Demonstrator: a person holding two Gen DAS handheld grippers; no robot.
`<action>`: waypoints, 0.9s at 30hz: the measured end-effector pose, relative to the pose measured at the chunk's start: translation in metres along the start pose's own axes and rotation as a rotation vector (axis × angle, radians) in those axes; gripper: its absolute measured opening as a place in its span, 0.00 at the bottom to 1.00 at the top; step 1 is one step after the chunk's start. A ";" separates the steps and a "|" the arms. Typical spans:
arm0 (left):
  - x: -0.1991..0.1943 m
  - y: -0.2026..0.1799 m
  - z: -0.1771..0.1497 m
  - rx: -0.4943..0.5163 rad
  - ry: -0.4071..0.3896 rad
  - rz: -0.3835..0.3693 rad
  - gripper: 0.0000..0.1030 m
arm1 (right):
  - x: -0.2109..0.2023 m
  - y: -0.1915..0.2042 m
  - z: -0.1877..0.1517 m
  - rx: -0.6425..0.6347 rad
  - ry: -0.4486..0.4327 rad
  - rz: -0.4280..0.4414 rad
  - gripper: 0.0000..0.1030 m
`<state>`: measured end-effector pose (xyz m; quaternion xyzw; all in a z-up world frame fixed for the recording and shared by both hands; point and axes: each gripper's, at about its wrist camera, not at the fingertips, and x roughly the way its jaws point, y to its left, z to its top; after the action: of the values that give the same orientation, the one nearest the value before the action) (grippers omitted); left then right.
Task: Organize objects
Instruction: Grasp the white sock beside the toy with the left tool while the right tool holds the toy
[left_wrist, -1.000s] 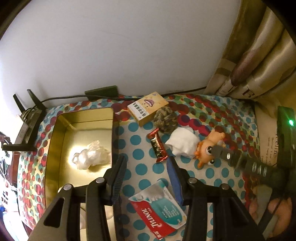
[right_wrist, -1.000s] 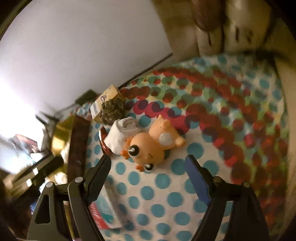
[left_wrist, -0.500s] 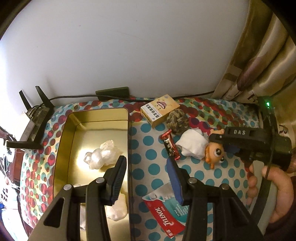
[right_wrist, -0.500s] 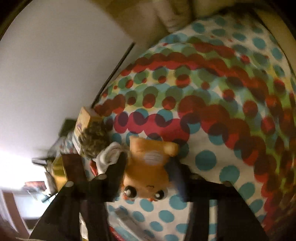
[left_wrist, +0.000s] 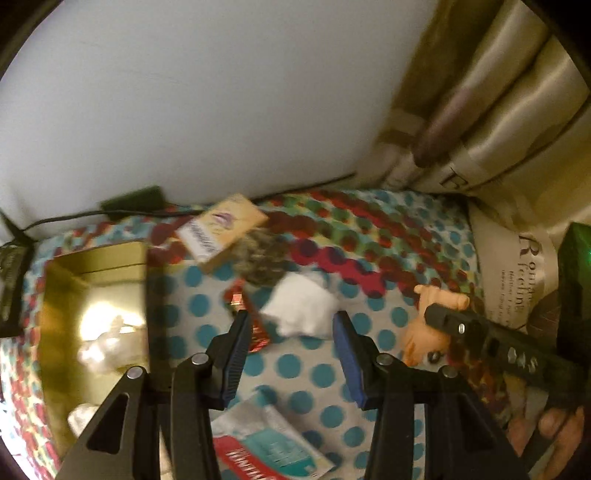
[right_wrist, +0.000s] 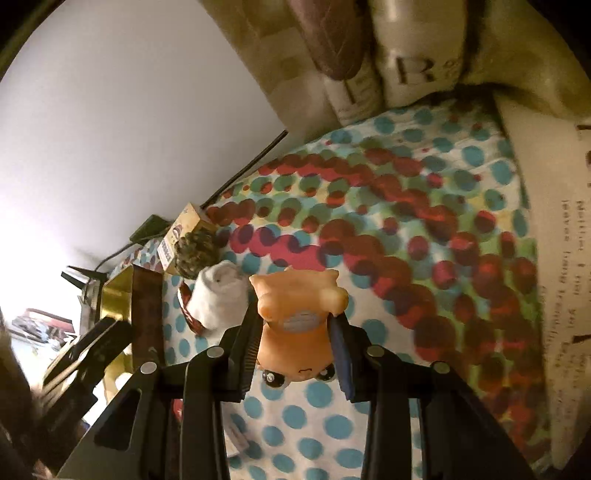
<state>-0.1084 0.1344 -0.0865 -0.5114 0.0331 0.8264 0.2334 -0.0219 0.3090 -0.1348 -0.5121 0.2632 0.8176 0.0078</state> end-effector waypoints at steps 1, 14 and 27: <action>0.007 -0.003 0.002 -0.003 0.011 -0.005 0.45 | -0.004 -0.005 -0.001 -0.002 -0.004 0.005 0.32; 0.062 -0.017 0.014 -0.019 0.131 0.057 0.45 | -0.010 -0.027 -0.005 0.004 0.020 0.063 0.33; 0.091 -0.021 0.011 0.036 0.175 0.123 0.55 | -0.004 -0.023 -0.002 -0.030 0.043 0.097 0.33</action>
<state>-0.1425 0.1882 -0.1556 -0.5742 0.0994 0.7907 0.1874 -0.0117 0.3295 -0.1417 -0.5164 0.2756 0.8096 -0.0450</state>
